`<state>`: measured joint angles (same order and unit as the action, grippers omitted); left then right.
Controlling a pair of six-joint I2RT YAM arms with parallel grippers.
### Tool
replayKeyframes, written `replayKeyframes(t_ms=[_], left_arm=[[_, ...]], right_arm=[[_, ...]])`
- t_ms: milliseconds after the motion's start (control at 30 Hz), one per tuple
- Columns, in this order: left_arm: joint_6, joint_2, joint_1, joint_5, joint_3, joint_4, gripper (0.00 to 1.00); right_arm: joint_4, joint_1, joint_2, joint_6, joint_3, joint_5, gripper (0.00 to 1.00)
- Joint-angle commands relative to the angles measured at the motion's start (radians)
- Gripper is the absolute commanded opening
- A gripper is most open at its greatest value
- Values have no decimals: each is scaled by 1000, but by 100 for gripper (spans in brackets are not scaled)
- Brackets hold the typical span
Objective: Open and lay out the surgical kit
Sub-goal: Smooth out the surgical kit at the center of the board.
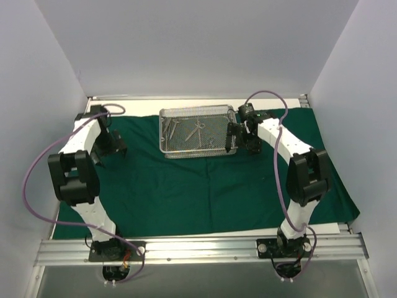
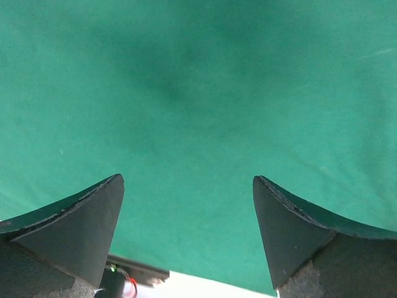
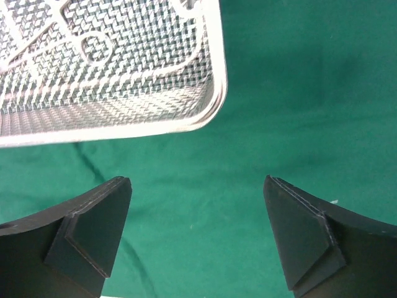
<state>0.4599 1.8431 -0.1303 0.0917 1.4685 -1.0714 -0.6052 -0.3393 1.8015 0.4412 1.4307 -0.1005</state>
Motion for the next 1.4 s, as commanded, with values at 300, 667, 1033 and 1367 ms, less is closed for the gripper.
replayKeyframes(t_ms=[300, 667, 1033, 1367], left_arm=[[-46, 275, 109, 135, 341, 123, 96], [-10, 544, 120, 210, 660, -74, 97], [-35, 857, 98, 218, 1067, -326, 94], [-144, 900, 8, 112, 1130, -263, 93]], right_arm=[[28, 132, 183, -15, 243, 180, 97], [-65, 207, 429, -99, 508, 252, 98], [-4, 224, 507, -93, 409, 153, 95], [-5, 149, 529, 109, 318, 59, 93]])
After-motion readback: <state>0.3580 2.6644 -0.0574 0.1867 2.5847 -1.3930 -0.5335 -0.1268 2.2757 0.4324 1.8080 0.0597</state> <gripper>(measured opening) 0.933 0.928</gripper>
